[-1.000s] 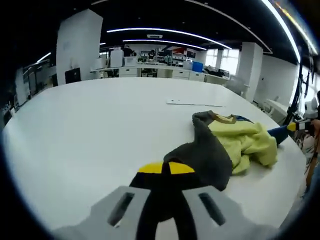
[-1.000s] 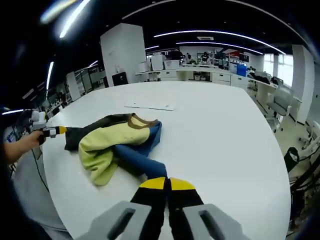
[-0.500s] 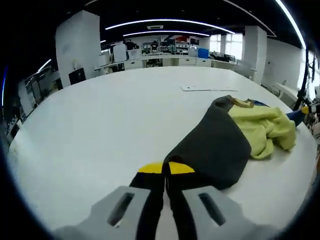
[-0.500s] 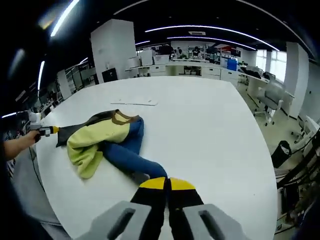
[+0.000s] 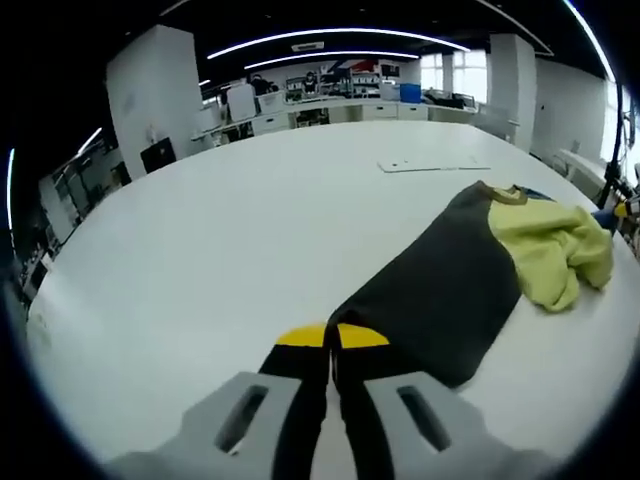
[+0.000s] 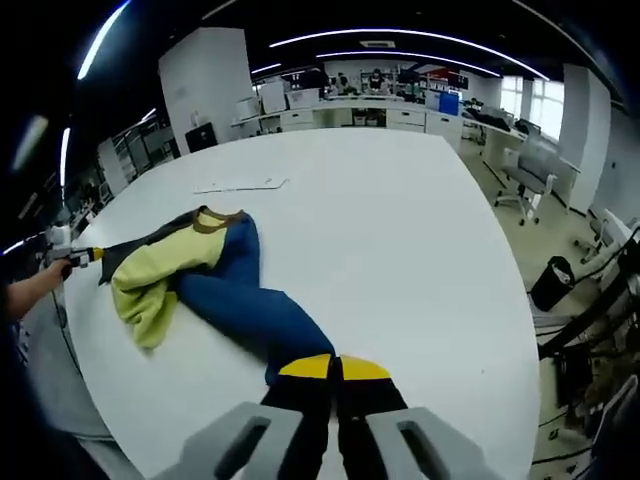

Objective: Fold the garment on the visible template until the final outline fits inside the template.

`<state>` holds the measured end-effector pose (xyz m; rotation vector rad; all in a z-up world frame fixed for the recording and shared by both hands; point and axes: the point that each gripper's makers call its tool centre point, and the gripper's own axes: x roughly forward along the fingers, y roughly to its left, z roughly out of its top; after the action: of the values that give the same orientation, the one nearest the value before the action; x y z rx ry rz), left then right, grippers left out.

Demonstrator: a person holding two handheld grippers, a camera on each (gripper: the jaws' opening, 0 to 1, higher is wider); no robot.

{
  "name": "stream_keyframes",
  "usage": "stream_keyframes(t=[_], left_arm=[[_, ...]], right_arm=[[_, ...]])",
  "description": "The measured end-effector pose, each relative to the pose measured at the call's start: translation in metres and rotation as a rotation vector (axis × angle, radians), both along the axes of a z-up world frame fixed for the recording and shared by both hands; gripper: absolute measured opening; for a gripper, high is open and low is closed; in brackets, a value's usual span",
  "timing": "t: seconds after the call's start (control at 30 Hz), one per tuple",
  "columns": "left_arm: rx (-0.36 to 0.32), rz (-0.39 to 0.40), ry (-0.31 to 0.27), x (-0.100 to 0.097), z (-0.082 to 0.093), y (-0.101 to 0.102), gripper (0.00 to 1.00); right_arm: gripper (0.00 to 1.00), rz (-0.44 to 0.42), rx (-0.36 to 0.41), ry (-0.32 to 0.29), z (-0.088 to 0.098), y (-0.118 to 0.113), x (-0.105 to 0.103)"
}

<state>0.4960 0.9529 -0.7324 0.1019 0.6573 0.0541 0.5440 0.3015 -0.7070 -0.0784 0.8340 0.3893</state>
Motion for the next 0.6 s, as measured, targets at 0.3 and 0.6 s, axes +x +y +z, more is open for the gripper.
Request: stream_keyframes(t=[0.3, 0.6], left_arm=[[0.047, 0.020, 0.034, 0.002, -0.005, 0.015, 0.00], [0.060, 0.040, 0.036, 0.018, 0.002, 0.026, 0.00]], right_arm=[[0.00, -0.002, -0.096, 0.011, 0.006, -0.018, 0.007], [0.00, -0.053, -0.147, 0.065, -0.002, -0.045, 0.001]])
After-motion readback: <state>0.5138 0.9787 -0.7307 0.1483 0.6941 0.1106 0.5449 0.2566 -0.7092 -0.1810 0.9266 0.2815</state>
